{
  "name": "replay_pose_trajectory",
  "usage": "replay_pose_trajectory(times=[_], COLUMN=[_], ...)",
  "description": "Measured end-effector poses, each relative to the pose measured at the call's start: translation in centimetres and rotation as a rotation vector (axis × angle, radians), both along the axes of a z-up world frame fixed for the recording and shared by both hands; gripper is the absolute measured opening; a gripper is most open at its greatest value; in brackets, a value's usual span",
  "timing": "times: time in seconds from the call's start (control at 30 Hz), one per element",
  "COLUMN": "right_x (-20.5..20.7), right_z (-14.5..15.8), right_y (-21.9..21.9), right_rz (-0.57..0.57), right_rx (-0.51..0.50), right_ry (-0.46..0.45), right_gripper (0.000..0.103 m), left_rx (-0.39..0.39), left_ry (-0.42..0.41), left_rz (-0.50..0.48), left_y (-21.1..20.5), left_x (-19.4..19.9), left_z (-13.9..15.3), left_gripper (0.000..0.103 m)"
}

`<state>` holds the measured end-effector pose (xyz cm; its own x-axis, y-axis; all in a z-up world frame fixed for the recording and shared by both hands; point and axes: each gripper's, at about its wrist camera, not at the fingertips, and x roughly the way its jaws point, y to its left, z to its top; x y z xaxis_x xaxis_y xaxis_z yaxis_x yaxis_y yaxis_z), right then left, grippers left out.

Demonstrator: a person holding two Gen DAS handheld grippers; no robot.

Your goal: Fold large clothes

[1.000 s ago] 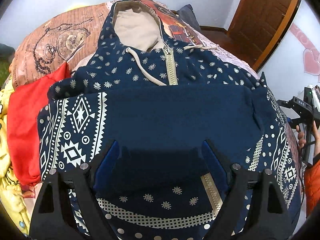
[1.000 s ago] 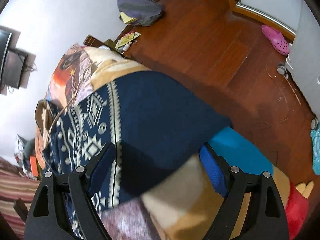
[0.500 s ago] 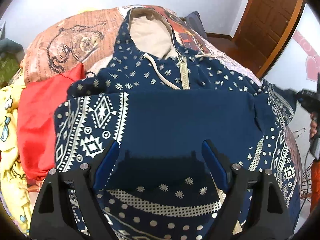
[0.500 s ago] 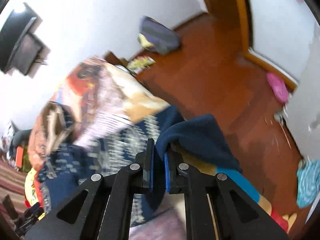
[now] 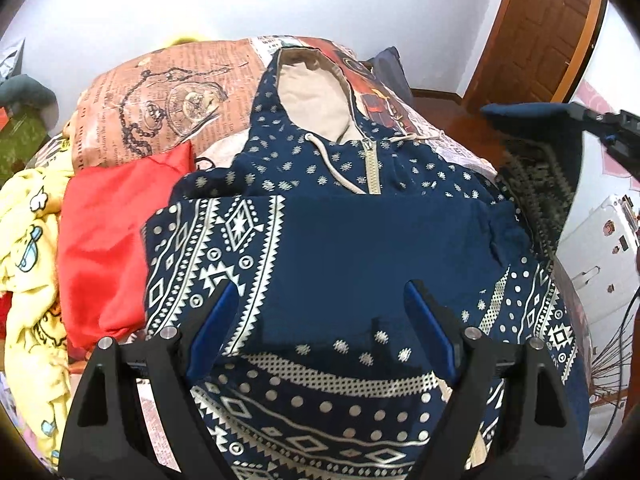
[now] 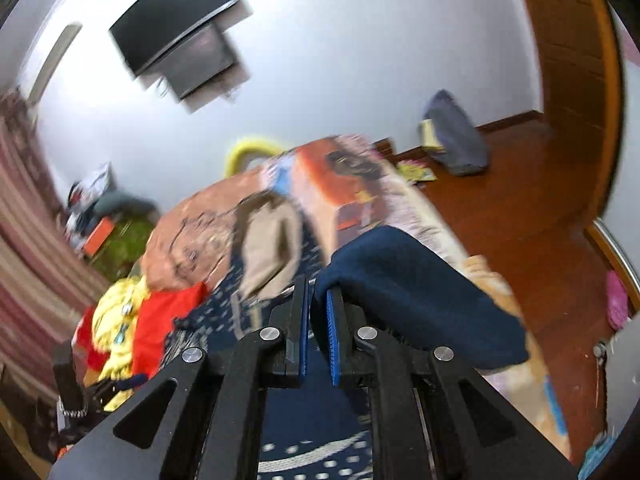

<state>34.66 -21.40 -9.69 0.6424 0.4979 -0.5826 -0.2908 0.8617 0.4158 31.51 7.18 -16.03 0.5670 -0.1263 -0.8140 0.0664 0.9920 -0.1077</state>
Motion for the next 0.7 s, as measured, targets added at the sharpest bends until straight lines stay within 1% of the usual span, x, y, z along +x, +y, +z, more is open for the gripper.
replay_pose_trajectory(times=[0.17, 0.23, 0.4, 0.5, 0.6, 0.7], right_x=[0.5, 0.6, -0.4, -1.2, -1.9, -2.4], right_z=[-3.7, -5.8, -9.7, -11.2, -11.6, -10.4], right_y=[5.2, 7.0, 9.7, 10.2, 10.1, 9.0], right_rz=[0.09, 0.122, 0.185, 0.215, 0.233, 0.228], right_rx=[-0.025, -0.049, -0.122, -0.159, -0.18, -0.179], right_ry=[0.096, 0.141, 0.235, 0.279, 0.291, 0.273], right_gripper=[0.007, 0.007, 0.007, 0.007, 0.007, 0.007], left_rx=[-0.001, 0.001, 0.014, 0.021, 0.043, 0.05], left_ry=[0.006, 0.012, 0.034, 0.05, 0.053, 0.042], left_rz=[0.014, 0.019, 0.026, 0.024, 0.012, -0.012], left_y=[1.4, 1.8, 2.7, 2.9, 2.5, 1.7], left_x=[-1.1, -1.5, -2.3, -2.5, -2.6, -2.6], left_z=[0.0, -0.3, -1.3, -1.9, -2.1, -1.5], left_gripper=[0.084, 0.084, 0.084, 0.084, 0.084, 0.084])
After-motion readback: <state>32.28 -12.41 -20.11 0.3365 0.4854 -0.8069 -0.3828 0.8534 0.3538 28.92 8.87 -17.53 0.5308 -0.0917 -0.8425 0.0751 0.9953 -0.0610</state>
